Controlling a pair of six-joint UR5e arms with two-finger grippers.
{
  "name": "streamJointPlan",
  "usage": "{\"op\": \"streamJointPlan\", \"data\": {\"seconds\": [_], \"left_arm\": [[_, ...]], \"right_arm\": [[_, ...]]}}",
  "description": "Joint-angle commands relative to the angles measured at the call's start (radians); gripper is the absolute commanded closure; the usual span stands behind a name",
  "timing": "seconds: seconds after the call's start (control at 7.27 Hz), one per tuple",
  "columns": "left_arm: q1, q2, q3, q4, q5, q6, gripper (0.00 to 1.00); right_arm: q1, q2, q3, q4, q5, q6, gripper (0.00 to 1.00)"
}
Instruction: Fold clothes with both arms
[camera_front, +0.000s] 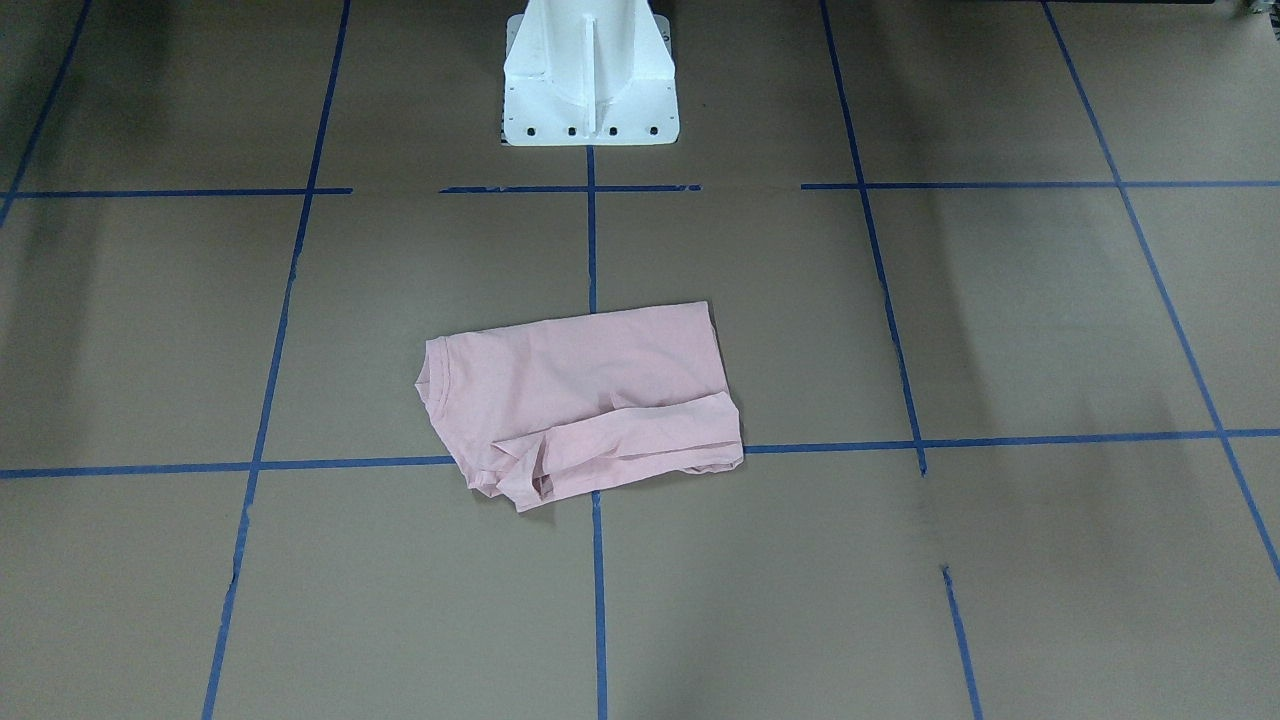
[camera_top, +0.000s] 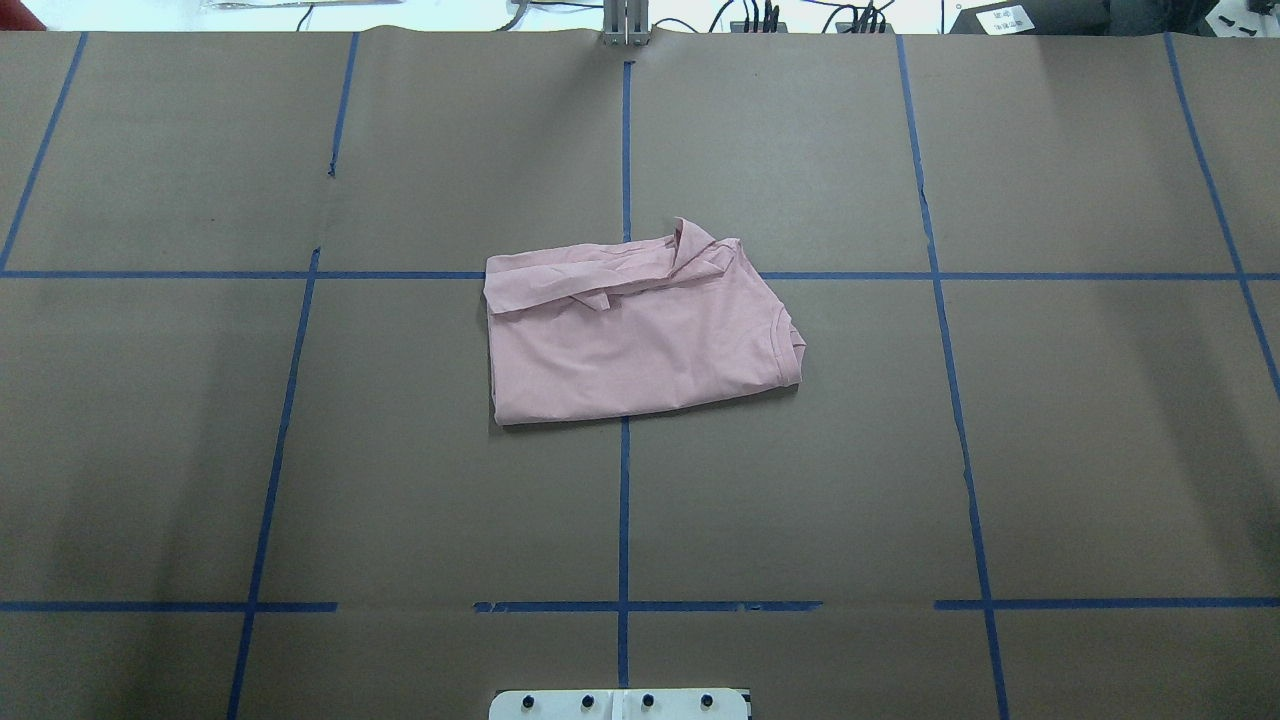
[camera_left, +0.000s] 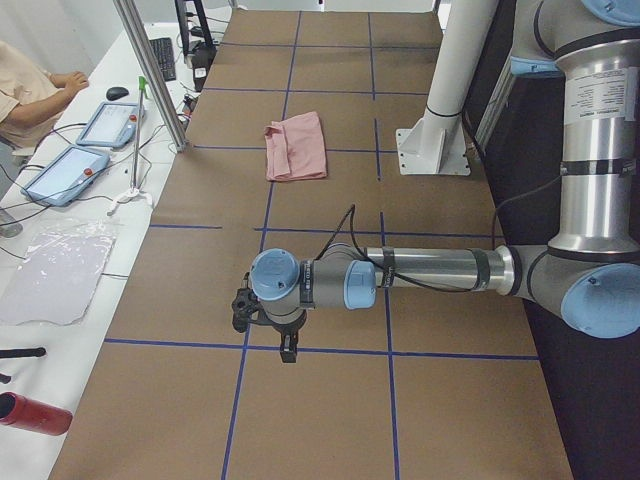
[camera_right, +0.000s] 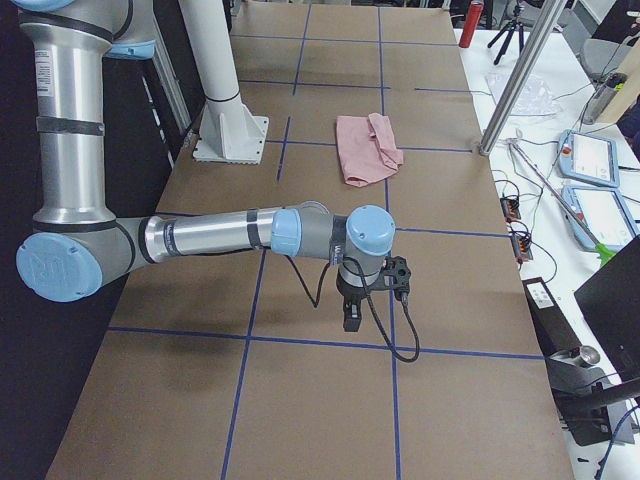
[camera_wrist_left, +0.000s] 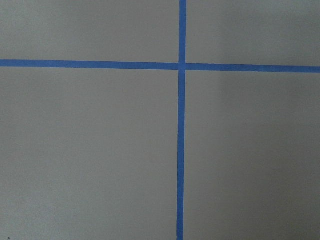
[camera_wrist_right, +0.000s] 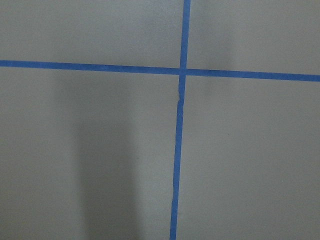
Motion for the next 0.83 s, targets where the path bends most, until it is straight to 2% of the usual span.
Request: {"op": "streamJointPlan", "data": {"seconds": [0.0,0.14,0.69], "left_arm": [[0.000,-0.004,-0.005,-0.030,0.050,-0.027,0.00],[0.000,-0.002,-0.001,-0.068,0.096,-0.029,0.00],[0.000,-0.002,0.007,-0.089,0.066,-0.029,0.00]], "right_arm": [[0.000,0.001,0.002,0.000,0.000,-0.001,0.00],[0.000,0.001,0.014,0.000,0.000,0.002,0.00],[0.000,-0.002,0.017,0.000,0.000,0.003,0.00]]}}
